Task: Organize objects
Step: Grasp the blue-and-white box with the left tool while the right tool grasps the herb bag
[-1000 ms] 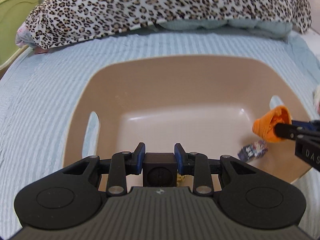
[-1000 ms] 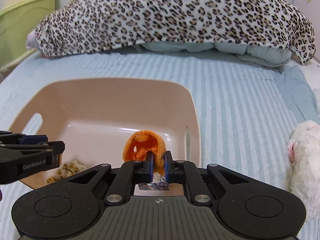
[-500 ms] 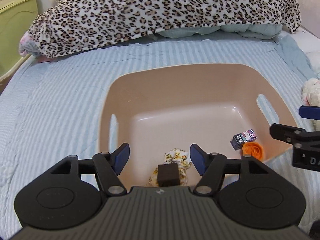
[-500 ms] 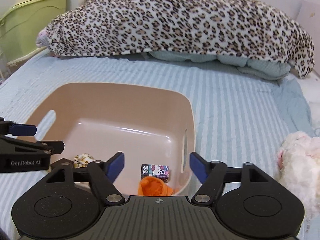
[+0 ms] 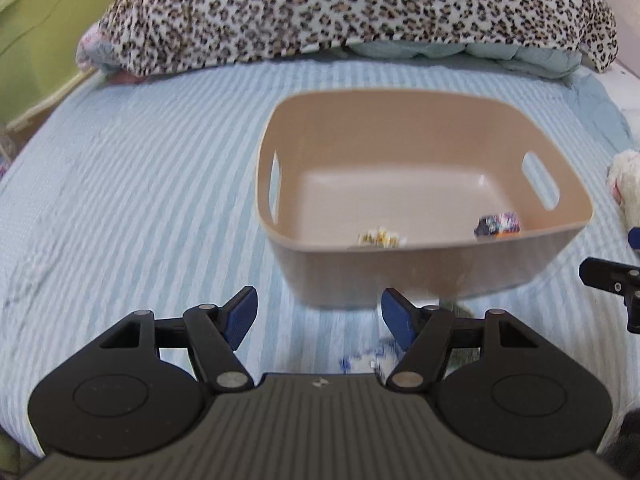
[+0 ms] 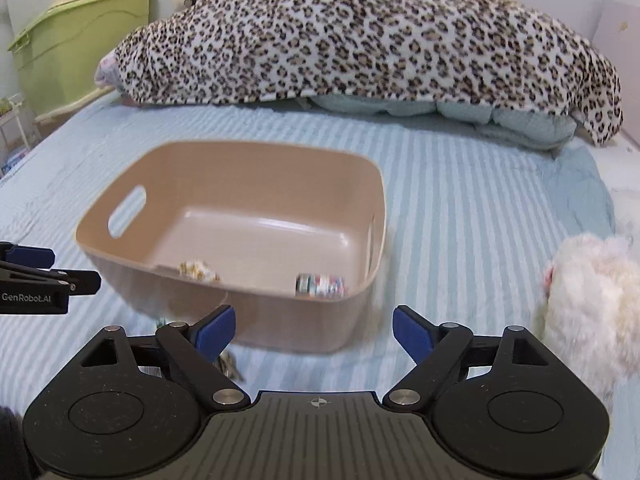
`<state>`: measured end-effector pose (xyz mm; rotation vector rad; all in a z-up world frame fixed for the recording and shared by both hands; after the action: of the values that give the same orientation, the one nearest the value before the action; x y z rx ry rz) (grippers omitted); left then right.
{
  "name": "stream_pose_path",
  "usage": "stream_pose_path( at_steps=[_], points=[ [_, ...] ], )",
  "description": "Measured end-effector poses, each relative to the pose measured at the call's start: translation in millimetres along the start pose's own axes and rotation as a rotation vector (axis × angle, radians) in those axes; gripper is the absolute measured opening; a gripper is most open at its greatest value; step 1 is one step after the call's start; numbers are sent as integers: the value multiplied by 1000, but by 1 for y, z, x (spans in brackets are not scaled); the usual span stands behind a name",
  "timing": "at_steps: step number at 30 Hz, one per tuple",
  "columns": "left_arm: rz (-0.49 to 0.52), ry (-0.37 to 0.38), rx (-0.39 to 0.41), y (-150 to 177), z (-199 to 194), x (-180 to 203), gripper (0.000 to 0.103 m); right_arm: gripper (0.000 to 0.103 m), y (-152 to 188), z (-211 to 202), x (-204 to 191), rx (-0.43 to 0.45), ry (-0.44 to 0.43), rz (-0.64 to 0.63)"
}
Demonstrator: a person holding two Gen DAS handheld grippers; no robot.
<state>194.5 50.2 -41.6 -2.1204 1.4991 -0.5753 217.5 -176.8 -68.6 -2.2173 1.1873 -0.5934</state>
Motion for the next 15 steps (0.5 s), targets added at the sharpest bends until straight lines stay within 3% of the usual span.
stream_pose_path(
  at_steps=[9, 15],
  points=[
    [21, 8, -101, 38, 25, 4, 70, 87, 46, 19, -6, -81, -5, 30],
    [52, 22, -114, 48, 33, 15, 70, 87, 61, 31, -3, -114, -7, 53]
  ],
)
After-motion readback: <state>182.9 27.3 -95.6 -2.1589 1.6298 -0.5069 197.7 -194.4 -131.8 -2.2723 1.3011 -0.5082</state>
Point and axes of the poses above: each gripper's, at about its wrist camera, not at the fingertips, and z roughly the way its jaws point, x to its right, y to its underside, the point moved 10 cm from there along z, roughly the way its jaws point, and after that the axes turned 13 degrees about -z, right-handed, at the moved point
